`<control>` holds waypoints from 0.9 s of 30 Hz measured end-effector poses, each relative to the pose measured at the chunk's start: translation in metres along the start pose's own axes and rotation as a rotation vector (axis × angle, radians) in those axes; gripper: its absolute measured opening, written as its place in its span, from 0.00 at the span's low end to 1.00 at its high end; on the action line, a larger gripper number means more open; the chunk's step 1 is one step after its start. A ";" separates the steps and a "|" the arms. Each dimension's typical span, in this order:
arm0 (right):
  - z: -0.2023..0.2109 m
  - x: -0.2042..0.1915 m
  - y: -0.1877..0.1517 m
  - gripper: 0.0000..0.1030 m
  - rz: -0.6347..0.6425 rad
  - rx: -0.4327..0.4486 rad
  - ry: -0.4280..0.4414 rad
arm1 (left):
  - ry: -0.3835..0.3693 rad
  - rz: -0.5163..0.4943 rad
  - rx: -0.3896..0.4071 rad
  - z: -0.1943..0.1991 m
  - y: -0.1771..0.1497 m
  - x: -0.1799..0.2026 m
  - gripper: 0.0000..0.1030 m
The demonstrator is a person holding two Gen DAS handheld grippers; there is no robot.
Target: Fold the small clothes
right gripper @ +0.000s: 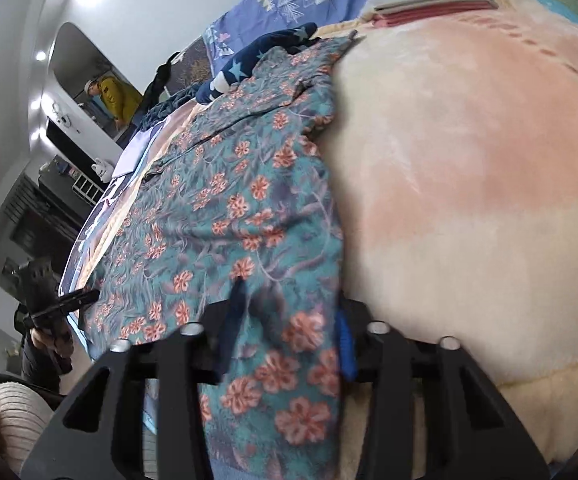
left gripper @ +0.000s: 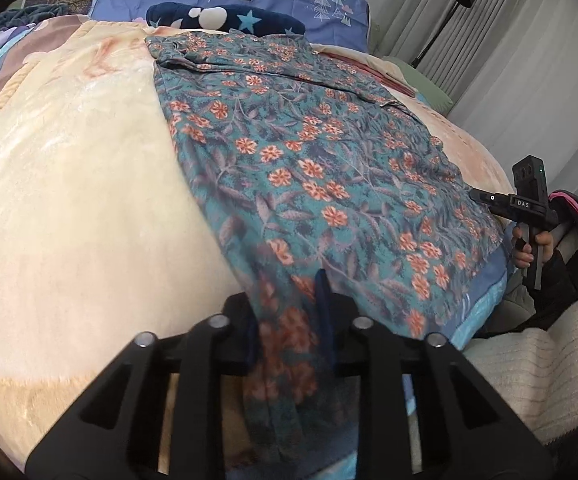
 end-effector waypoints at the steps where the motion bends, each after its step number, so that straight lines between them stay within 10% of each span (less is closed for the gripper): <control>1: 0.005 -0.003 -0.002 0.21 0.002 -0.001 0.016 | -0.011 0.006 0.008 0.006 -0.003 0.002 0.14; 3: 0.012 -0.011 -0.008 0.04 -0.017 -0.007 0.077 | -0.018 0.028 0.028 0.011 -0.005 0.001 0.10; 15: 0.127 -0.115 0.101 0.02 0.128 0.415 0.274 | -0.026 -0.143 0.463 0.122 0.128 0.059 0.03; 27: 0.103 -0.091 0.076 0.02 0.066 0.363 0.209 | -0.003 -0.069 0.417 0.114 0.086 0.050 0.03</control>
Point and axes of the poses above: each gripper's, at about its wrist camera, not at the fingertips, and z roughly against the way its jaws point, x to its right, y to its top, the point moved 10 cm from there along -z, roughly the way its jaws point, and after that the axes turned 11 degrees about x, right-handed, at the moved point
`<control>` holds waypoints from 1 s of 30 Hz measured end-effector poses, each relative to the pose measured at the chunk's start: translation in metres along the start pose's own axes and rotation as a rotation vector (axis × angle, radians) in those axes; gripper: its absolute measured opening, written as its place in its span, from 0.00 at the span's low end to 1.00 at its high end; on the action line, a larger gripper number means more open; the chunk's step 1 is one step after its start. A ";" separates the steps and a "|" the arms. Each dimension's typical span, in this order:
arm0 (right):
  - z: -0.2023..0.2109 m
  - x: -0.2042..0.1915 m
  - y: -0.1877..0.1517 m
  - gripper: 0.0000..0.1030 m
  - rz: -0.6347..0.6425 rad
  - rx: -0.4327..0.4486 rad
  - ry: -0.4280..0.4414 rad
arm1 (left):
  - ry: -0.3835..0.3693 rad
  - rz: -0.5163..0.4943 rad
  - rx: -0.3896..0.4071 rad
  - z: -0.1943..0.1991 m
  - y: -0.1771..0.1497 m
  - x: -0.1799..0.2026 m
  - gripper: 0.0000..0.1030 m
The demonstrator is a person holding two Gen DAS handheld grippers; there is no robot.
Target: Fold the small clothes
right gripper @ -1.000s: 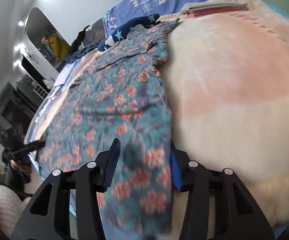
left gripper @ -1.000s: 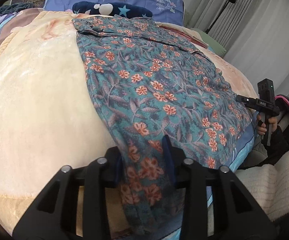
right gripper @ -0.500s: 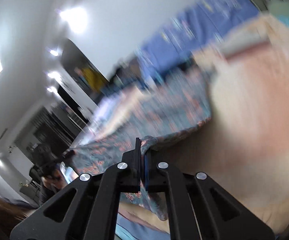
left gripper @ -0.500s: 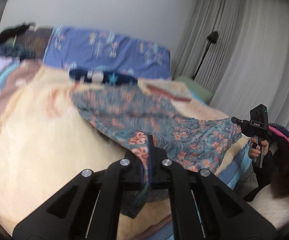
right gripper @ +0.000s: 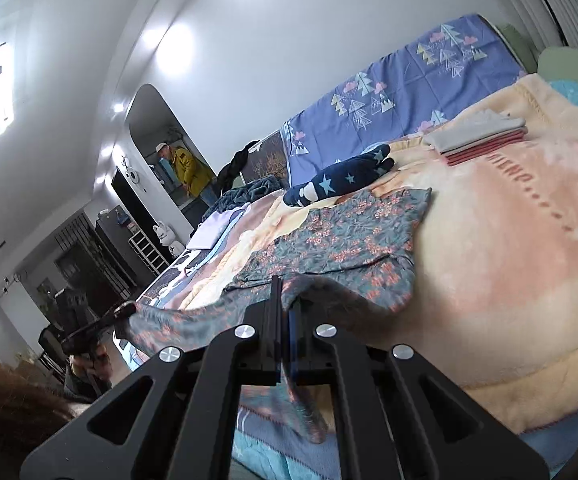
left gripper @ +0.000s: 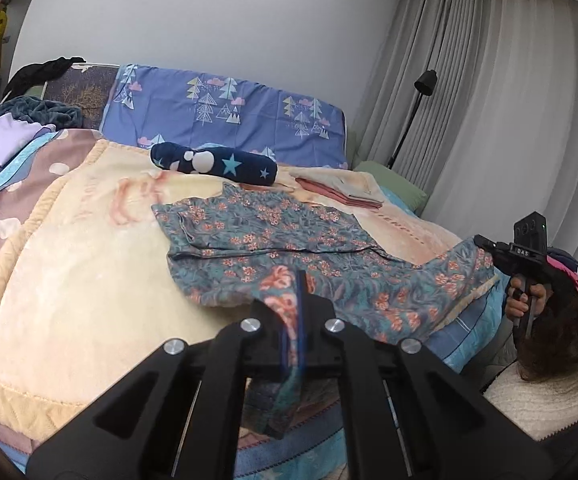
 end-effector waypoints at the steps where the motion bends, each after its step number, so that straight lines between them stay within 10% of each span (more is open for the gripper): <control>1: -0.005 0.001 0.004 0.02 0.001 0.005 0.000 | -0.003 -0.003 0.003 -0.005 0.004 -0.001 0.03; 12: -0.143 0.080 0.062 0.02 -0.046 -0.024 -0.143 | 0.077 -0.013 -0.020 -0.125 0.069 -0.065 0.03; 21: -0.233 0.176 0.024 0.02 -0.106 -0.187 -0.313 | 0.183 0.095 -0.241 -0.249 0.006 -0.153 0.03; 30: -0.241 0.185 0.004 0.04 0.102 -0.283 -0.415 | 0.185 0.093 -0.313 -0.268 -0.023 -0.175 0.07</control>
Point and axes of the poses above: each gripper's, at about its wrist camera, not at the fingertips, and z roughly against the way its jaws point, x to its right, y to its top, the point moved 10 cm from there along -z, roughly the way its jaws point, and after that the axes turned 11 degrees about x, right-handed, at the moved point
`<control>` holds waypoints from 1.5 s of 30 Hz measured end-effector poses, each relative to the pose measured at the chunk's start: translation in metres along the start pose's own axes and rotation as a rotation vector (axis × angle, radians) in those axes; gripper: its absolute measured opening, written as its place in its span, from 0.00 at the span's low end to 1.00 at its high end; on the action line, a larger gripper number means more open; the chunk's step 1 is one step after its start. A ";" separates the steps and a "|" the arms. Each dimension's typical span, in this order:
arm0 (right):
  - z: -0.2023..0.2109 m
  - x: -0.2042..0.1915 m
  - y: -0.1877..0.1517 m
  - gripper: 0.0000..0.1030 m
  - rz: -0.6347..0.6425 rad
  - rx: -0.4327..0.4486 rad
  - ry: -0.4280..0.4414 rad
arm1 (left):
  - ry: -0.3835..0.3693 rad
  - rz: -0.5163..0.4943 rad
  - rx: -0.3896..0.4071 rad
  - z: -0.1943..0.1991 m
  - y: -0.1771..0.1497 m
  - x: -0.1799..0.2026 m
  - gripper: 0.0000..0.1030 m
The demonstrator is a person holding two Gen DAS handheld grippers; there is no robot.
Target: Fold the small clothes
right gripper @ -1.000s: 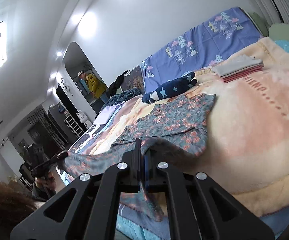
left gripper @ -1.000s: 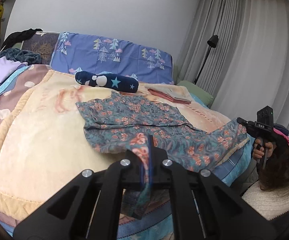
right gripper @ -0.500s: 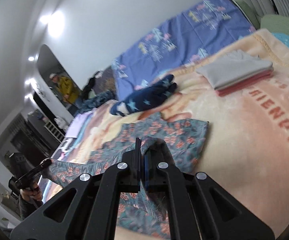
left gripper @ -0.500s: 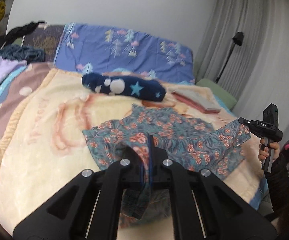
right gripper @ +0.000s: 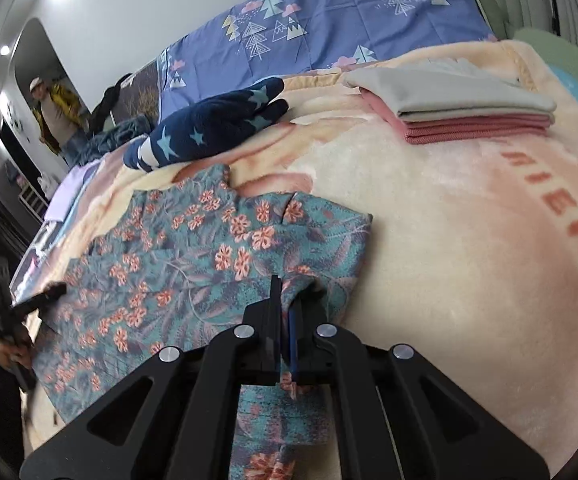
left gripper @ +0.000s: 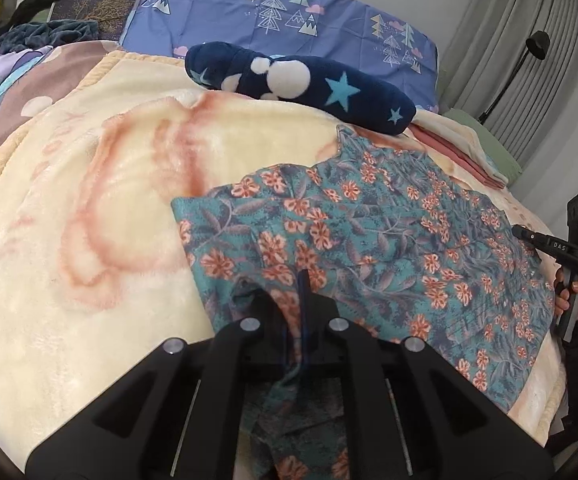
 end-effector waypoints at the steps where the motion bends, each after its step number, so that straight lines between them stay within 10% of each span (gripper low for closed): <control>1: 0.002 -0.001 0.000 0.04 0.003 -0.002 0.001 | -0.004 0.007 -0.002 0.003 0.000 0.000 0.07; 10: 0.041 -0.014 -0.015 0.20 0.092 -0.020 0.017 | -0.063 0.006 -0.020 0.048 -0.014 0.013 0.23; 14: 0.047 -0.024 -0.018 0.00 0.086 -0.017 0.055 | -0.082 0.013 -0.056 0.053 -0.030 0.018 0.04; 22: 0.015 0.000 0.075 0.00 -0.123 0.118 0.021 | -0.077 0.179 0.111 0.031 0.067 -0.004 0.04; 26: 0.018 -0.005 0.052 0.00 -0.082 0.048 0.045 | -0.072 0.175 0.041 0.006 0.050 -0.005 0.06; 30: 0.031 0.000 0.014 0.25 -0.017 -0.011 0.023 | -0.084 0.143 -0.023 0.006 0.013 -0.002 0.15; 39: 0.032 -0.018 -0.014 0.22 0.038 -0.089 0.078 | -0.033 0.112 -0.006 0.009 0.013 -0.010 0.32; 40: 0.029 -0.021 -0.013 0.07 0.022 -0.100 0.096 | -0.017 0.094 -0.008 0.006 0.015 -0.011 0.35; 45: 0.022 0.002 0.051 0.05 -0.430 0.070 0.264 | 0.091 0.043 -0.005 -0.016 0.031 -0.029 0.42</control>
Point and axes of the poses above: each gripper's, at about its wrist camera, not at the fingertips, and z roughly against the way its jaws point, x to its right, y to its top, the point moved 10 cm from there along -z, roughly the way its jaws point, and after that the axes turned 11 degrees about x, right-handed, at the moved point
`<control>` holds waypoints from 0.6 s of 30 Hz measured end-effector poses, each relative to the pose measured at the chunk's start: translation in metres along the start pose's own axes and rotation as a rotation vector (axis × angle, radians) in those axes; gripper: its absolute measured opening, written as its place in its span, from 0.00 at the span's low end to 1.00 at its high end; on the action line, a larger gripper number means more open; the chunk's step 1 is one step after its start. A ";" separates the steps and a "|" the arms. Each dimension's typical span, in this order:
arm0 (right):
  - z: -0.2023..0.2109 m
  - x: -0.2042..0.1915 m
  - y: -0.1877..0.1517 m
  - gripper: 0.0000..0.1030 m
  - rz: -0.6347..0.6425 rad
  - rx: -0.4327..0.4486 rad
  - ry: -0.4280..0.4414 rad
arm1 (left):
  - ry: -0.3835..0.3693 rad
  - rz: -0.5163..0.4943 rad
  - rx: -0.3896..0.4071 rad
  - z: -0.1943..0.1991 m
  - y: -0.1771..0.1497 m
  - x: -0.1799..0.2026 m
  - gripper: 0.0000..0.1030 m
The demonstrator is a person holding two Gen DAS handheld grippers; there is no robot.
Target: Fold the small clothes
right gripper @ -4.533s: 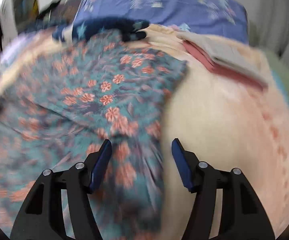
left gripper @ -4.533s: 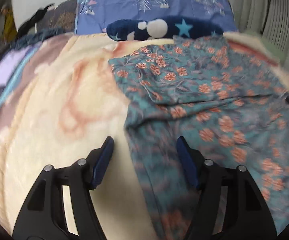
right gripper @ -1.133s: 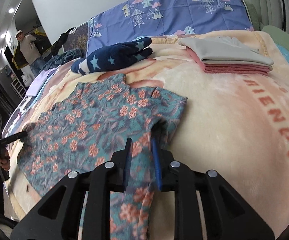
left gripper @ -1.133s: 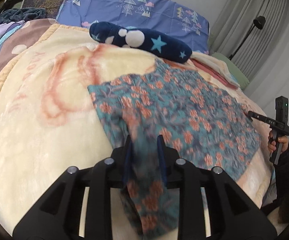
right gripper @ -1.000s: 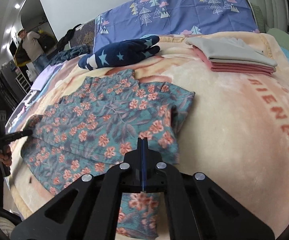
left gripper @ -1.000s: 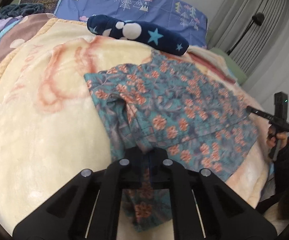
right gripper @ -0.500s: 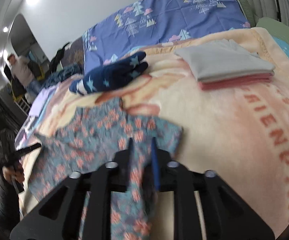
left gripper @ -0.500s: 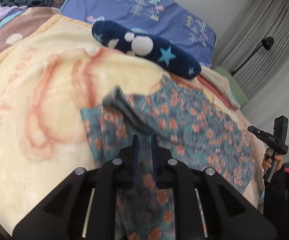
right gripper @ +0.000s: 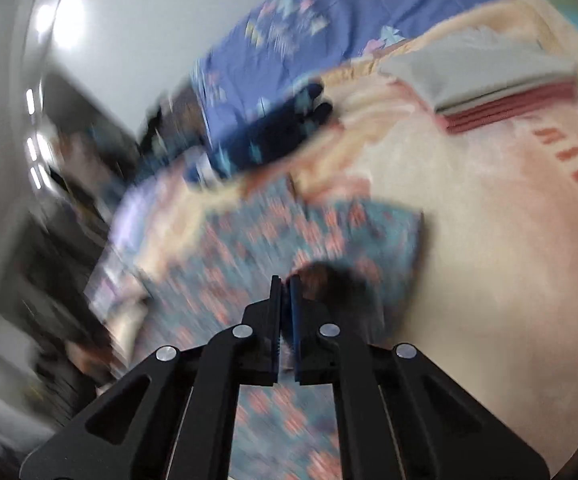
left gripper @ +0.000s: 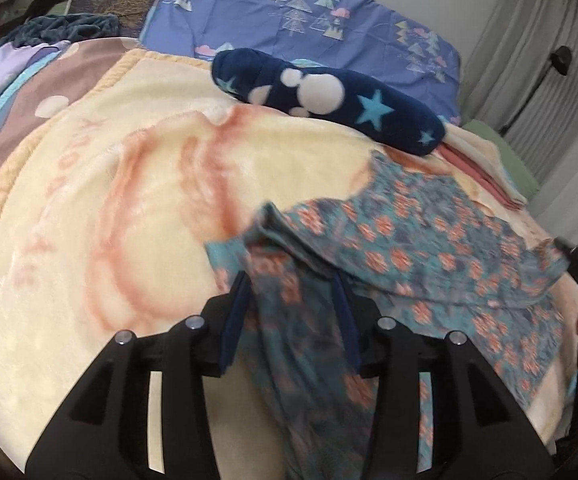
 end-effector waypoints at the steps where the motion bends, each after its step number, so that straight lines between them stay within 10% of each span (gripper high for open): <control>1: -0.001 0.011 0.017 0.08 -0.064 0.055 -0.020 | 0.009 0.009 0.003 -0.004 0.004 -0.003 0.42; 8: 0.004 0.021 0.013 0.18 0.116 0.026 -0.152 | 0.060 -0.056 0.011 -0.010 0.011 -0.015 0.50; 13: 0.029 0.008 -0.014 0.35 0.556 -0.050 -0.282 | 0.058 -0.059 0.004 -0.014 0.012 -0.017 0.50; 18: 0.042 -0.003 -0.071 0.48 0.822 -0.217 -0.237 | 0.046 -0.077 -0.004 -0.013 0.007 -0.016 0.52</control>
Point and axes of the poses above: each gripper's, at about its wrist camera, not at the fingertips, and z roughly against the way its jaws point, x to its right, y to its top, the point moved 10 cm from there along -z, roughly the way its jaws point, and after that the axes turned 11 degrees about x, right-handed, at the moved point
